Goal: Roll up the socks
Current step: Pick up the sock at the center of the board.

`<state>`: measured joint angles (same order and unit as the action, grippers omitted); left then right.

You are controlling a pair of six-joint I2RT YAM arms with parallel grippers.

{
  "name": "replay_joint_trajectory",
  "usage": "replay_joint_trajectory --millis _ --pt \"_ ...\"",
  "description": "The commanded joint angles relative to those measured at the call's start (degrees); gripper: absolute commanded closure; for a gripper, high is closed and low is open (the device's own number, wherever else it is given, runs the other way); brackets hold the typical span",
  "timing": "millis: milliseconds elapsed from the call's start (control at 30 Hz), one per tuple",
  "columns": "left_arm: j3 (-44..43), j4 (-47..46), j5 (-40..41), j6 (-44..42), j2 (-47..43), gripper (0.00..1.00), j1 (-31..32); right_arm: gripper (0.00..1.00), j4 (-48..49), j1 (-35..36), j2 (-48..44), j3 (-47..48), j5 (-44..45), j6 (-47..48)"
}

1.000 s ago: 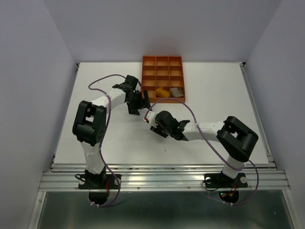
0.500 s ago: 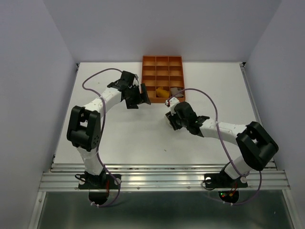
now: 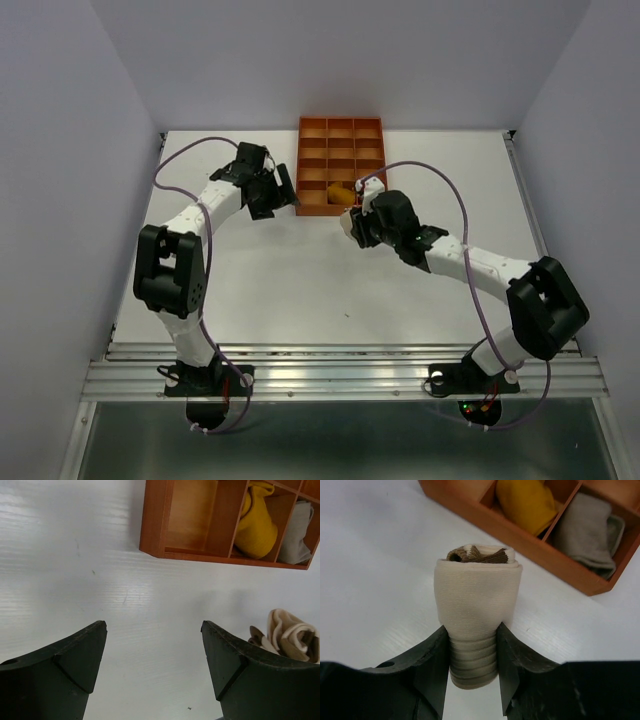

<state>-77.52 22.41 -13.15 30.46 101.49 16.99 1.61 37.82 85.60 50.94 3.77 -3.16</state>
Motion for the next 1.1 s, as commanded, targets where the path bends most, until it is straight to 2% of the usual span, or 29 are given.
replay_joint_trajectory --millis 0,233,300,533,800,933,967,1067 --pt "-4.13 -2.46 0.58 -1.54 -3.23 0.12 -2.57 0.99 3.23 -1.44 1.49 7.06 1.68 2.37" --pt "-11.07 -2.38 0.93 -5.05 4.84 0.14 -3.19 0.99 3.14 -3.9 9.04 17.34 1.24 10.53" --pt "-14.31 -0.71 1.45 -5.49 6.95 0.19 -3.11 0.99 3.14 -3.9 11.15 19.71 2.02 13.08" --pt "-17.23 -0.97 -0.56 -6.55 12.67 0.32 -3.11 0.99 3.05 -3.9 21.09 30.62 3.09 18.54" --pt "-20.3 -3.25 0.22 -7.08 16.1 0.32 -3.11 0.99 2.09 -3.9 27.15 36.33 1.42 20.3" --pt "-30.73 -0.89 0.76 -7.17 20.22 0.32 -3.19 0.99 2.26 -3.9 28.65 37.3 0.01 20.65" --pt "-30.77 -0.19 0.58 -7.17 21.28 0.32 -3.19 0.99 2.09 -3.9 29.0 37.57 -0.17 20.65" --pt "-39.87 2.01 0.92 -7.69 26.72 0.32 -3.19 0.99 2.26 -3.9 29.88 38.45 -0.25 20.39"
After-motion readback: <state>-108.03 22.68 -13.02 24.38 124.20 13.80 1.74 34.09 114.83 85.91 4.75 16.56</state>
